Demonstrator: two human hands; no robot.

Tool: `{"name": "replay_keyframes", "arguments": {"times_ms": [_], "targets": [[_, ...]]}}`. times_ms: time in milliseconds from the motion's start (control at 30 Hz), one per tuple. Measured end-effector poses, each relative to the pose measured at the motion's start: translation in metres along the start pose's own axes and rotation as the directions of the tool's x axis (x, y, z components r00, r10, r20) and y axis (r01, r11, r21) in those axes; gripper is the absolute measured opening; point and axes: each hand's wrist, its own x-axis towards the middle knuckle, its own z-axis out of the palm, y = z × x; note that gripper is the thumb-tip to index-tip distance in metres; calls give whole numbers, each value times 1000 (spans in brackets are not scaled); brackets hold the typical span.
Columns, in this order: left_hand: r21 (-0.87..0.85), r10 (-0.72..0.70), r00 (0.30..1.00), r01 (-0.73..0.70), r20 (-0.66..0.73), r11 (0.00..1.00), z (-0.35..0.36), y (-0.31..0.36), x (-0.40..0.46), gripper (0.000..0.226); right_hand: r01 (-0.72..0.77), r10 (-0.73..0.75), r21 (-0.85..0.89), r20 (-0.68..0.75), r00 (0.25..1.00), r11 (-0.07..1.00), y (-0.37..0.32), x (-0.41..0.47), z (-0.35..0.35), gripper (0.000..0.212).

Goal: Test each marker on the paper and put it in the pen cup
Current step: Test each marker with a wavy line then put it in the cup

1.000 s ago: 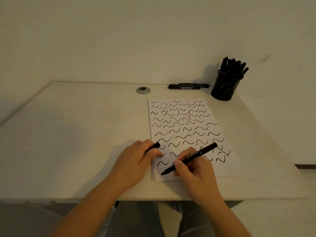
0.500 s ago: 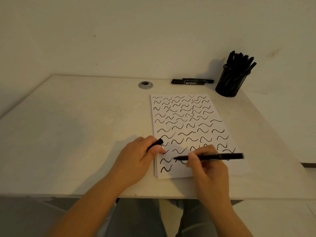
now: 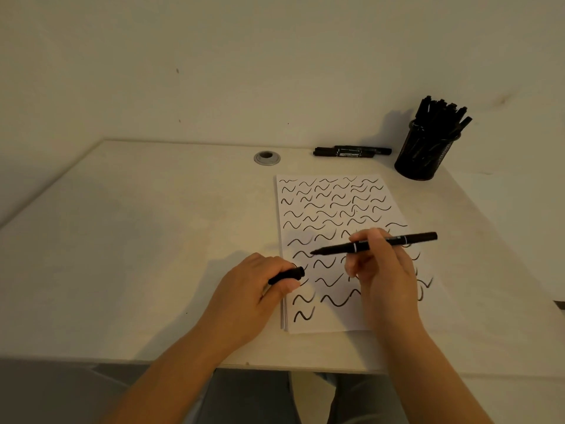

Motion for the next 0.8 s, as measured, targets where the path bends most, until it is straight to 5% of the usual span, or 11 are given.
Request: {"name": "replay_keyframes", "arguments": {"times_ms": [433, 800], "targets": [[18, 9, 1000, -9, 1, 1000, -1, 5, 0, 42, 58, -52, -81, 71, 996, 995, 9, -7, -2, 16], [1, 72, 994, -72, -81, 997, -2, 9, -3, 22, 159, -96, -168, 331, 939, 973, 8, -13, 4, 4]]}}
